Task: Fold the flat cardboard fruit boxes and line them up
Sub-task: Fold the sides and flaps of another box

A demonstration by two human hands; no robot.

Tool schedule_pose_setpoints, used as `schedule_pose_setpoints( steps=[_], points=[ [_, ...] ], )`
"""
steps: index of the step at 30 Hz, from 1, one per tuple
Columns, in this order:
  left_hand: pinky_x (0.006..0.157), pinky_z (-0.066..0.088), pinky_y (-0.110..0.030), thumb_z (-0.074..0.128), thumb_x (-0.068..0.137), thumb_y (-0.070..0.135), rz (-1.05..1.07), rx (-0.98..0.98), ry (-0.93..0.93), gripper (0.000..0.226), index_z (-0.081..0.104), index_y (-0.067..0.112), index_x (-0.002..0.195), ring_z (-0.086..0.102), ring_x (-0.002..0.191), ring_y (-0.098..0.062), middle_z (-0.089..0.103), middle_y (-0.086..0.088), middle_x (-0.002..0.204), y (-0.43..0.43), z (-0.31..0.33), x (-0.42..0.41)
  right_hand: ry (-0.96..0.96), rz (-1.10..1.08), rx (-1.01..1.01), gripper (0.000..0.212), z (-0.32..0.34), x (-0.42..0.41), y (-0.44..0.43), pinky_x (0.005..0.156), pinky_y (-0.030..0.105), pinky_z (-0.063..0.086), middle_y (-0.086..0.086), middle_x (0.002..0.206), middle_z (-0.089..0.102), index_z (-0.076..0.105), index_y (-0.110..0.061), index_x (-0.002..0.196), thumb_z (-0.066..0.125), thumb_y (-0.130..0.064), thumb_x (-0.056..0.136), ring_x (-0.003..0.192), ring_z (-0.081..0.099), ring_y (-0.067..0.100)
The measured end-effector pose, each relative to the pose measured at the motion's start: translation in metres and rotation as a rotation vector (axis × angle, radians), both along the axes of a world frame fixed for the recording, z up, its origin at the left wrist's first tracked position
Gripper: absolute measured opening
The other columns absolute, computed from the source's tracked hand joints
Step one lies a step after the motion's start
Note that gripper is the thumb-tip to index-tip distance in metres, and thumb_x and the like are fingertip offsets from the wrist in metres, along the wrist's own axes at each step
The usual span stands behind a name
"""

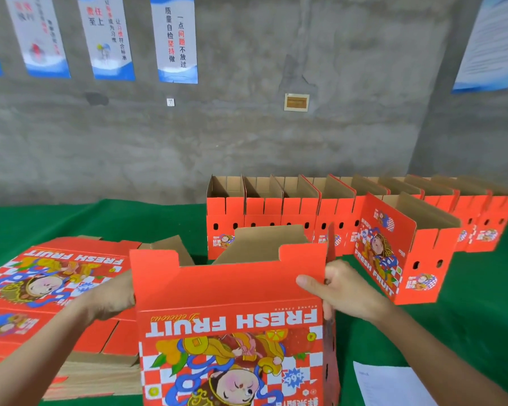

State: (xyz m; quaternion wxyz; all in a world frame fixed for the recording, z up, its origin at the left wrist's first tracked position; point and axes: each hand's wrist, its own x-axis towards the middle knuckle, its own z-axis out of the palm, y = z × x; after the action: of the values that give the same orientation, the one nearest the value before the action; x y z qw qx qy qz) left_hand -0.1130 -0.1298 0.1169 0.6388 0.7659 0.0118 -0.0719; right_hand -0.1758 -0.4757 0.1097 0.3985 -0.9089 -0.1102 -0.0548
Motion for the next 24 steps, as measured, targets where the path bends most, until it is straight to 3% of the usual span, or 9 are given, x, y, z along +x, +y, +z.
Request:
schedule_pose_setpoints(
  steps=[3,6,8,10,12,14,17,19,24],
  points=[
    [0.052,0.045,-0.007,0.050,0.083,-0.022,-0.085,-0.005,-0.109,0.036,0.055,0.009,0.065,0.061,0.055,0.002,0.062,0.001,0.054,-0.006,-0.004,0.004,-0.088,-0.094,0.064,0.064,0.008,-0.006,-0.004,0.058,0.031,0.050,0.002,0.040,0.057,0.054,-0.013,0.053,0.045,-0.074,0.070,0.042,0.059,0.016],
    [0.048,0.049,-0.032,0.049,0.087,-0.016,-0.036,-0.075,-0.171,0.031,0.058,-0.004,0.060,0.062,0.054,-0.027,0.064,-0.015,0.057,-0.007,-0.017,0.013,-0.209,-0.170,0.111,0.069,0.004,-0.013,-0.004,0.052,0.035,0.047,0.000,0.037,0.050,0.046,-0.006,0.049,0.039,-0.069,0.076,0.037,0.052,0.012],
    [0.044,0.048,-0.029,0.049,0.082,-0.019,0.061,-0.108,-0.268,0.037,0.064,-0.001,0.055,0.060,0.048,-0.026,0.064,-0.012,0.053,-0.016,-0.025,0.014,-0.298,-0.231,0.140,0.066,-0.002,-0.014,-0.005,0.045,0.038,0.039,-0.002,0.036,0.043,0.038,-0.008,0.045,0.038,-0.065,0.079,0.036,0.045,0.014],
    [0.042,0.049,-0.020,0.048,0.080,-0.021,0.175,-0.176,-0.368,0.050,0.073,0.016,0.058,0.061,0.046,-0.011,0.067,0.000,0.054,-0.028,-0.032,0.012,-0.348,-0.289,0.160,0.056,-0.007,-0.014,-0.007,0.043,0.031,0.030,-0.004,0.036,0.037,0.029,-0.020,0.043,0.037,-0.061,0.080,0.036,0.037,0.011],
    [0.044,0.048,-0.014,0.045,0.080,-0.021,0.297,-0.244,-0.411,0.051,0.076,0.018,0.069,0.059,0.050,0.000,0.069,0.010,0.059,-0.040,-0.040,0.009,-0.340,-0.322,0.182,0.054,-0.014,-0.013,-0.006,0.045,0.024,0.026,-0.005,0.037,0.034,0.026,-0.022,0.044,0.038,-0.059,0.081,0.039,0.034,0.009],
    [0.055,0.054,-0.016,0.045,0.082,-0.019,0.401,-0.297,-0.396,0.046,0.072,0.015,0.098,0.064,0.067,-0.004,0.073,0.005,0.080,-0.050,-0.050,0.006,-0.298,-0.346,0.241,0.057,-0.023,-0.011,-0.008,0.047,0.021,0.028,-0.005,0.038,0.037,0.030,-0.019,0.041,0.040,-0.058,0.081,0.039,0.037,0.008],
    [0.097,0.049,-0.048,0.049,0.088,-0.011,0.468,-0.378,-0.274,0.044,0.059,0.007,0.127,0.062,0.107,-0.029,0.065,-0.014,0.118,-0.062,-0.064,0.006,-0.201,-0.447,0.392,0.061,-0.035,-0.006,-0.012,0.048,0.023,0.031,-0.007,0.040,0.038,0.034,-0.018,0.036,0.043,-0.061,0.078,0.040,0.038,0.010],
    [0.102,0.043,-0.052,0.052,0.090,-0.007,0.505,-0.391,-0.241,0.044,0.053,0.006,0.132,0.059,0.114,-0.030,0.061,-0.012,0.126,-0.068,-0.065,0.007,-0.143,-0.507,0.510,0.059,-0.038,0.000,-0.014,0.050,0.026,0.031,0.000,0.043,0.040,0.034,-0.020,0.038,0.050,-0.061,0.078,0.042,0.039,0.014],
    [0.103,0.044,-0.048,0.053,0.091,-0.003,0.549,-0.377,-0.232,0.044,0.052,0.009,0.134,0.059,0.115,-0.025,0.059,-0.007,0.129,-0.074,-0.064,0.006,-0.092,-0.545,0.613,0.065,-0.045,0.014,-0.020,0.045,0.021,0.031,-0.004,0.038,0.038,0.038,-0.016,0.031,0.067,-0.036,0.086,0.036,0.038,0.011]
  ],
)
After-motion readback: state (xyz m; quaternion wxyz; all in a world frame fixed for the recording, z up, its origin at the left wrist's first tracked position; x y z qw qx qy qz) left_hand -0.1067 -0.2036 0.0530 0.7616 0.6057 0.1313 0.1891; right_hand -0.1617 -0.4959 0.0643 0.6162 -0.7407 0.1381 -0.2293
